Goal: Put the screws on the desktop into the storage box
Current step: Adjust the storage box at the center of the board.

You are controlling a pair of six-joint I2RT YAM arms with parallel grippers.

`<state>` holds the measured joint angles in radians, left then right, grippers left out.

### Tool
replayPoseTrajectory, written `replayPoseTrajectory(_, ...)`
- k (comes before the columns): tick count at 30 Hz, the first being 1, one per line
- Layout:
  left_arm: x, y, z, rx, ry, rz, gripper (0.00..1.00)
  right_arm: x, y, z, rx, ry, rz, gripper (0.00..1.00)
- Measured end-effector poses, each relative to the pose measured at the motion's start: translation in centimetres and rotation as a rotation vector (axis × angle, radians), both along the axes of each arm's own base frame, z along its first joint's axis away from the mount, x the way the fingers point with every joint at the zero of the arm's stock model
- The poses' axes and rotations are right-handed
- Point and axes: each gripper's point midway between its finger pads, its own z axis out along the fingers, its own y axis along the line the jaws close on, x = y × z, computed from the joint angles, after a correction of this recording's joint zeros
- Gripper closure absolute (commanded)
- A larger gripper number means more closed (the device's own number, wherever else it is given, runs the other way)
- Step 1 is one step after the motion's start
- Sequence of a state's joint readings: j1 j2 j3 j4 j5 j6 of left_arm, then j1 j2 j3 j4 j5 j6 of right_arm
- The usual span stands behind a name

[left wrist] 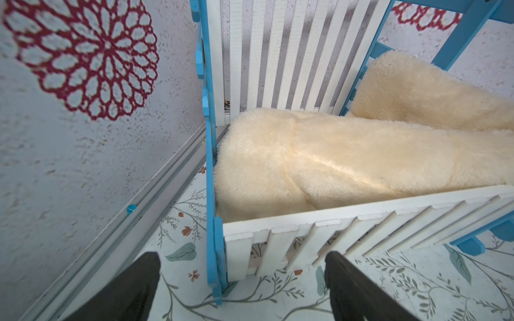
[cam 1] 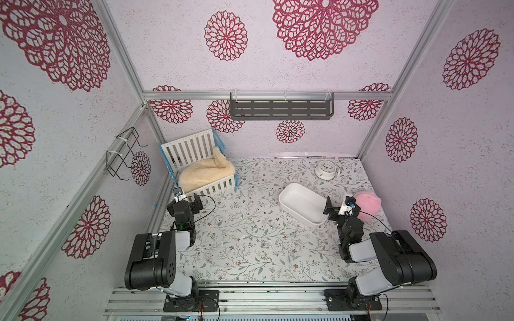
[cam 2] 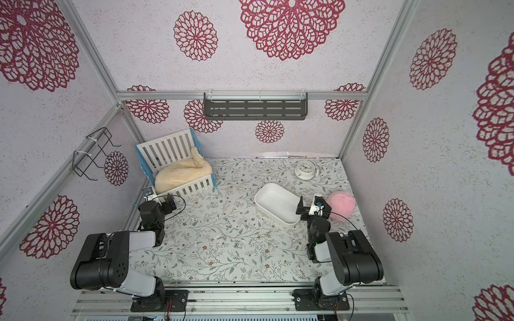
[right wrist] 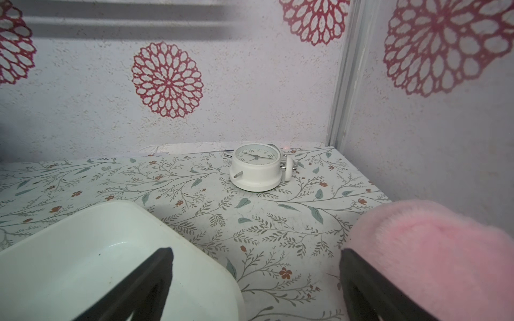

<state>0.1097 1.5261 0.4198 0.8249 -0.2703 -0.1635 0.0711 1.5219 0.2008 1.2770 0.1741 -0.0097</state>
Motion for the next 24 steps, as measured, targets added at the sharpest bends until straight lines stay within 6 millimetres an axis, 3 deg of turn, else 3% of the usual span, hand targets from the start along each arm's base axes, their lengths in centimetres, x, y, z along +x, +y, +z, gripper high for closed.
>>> replayPoseTrajectory(2,-0.1,0.0,0.0,-0.001,0.010,0.001,0.02,0.8,0.2,0.3,0.001,0.032,0.010,0.13)
replayPoseTrajectory(5,0.1,-0.1,2.1,0.005,0.022,-0.011,0.05,2.9,-0.2,3.9,0.024,0.033,-0.029,0.13)
replayPoseTrajectory(7,0.3,-0.6,6.1,0.032,-0.026,-0.044,0.07,3.8,-0.5,7.1,0.047,0.017,-0.059,0.13)
replayPoseTrajectory(10,0.1,-1.6,13.4,0.078,-0.115,-0.098,0.10,3.1,0.4,10.2,0.078,0.003,-0.074,0.07)
replayPoseTrajectory(11,-0.1,-1.8,15.5,0.088,-0.135,-0.111,0.12,2.7,0.9,10.6,0.088,0.010,-0.069,0.01)
replayPoseTrajectory(13,-0.5,-2.4,19.6,0.086,-0.166,-0.141,0.17,2.1,2.2,10.9,0.138,0.062,-0.041,0.01)
replayPoseTrajectory(15,-0.6,-3.0,21.7,0.059,-0.155,-0.167,0.20,2.5,2.9,11.2,0.182,0.123,-0.027,0.01)
replayPoseTrajectory(17,-0.2,-3.7,22.0,0.004,-0.102,-0.200,0.24,3.1,3.8,11.3,0.238,0.188,-0.011,0.01)
replayPoseTrajectory(19,0.6,-4.8,21.0,-0.053,-0.025,-0.241,0.28,3.5,4.9,11.0,0.299,0.254,0.010,0.01)
replayPoseTrajectory(22,2.1,-8.3,17.5,-0.140,0.140,-0.334,0.28,3.2,6.8,9.0,0.392,0.382,0.033,0.01)
replayPoseTrajectory(24,2.9,-11.8,14.8,-0.176,0.262,-0.412,0.28,2.5,7.8,7.1,0.453,0.474,0.035,0.04)
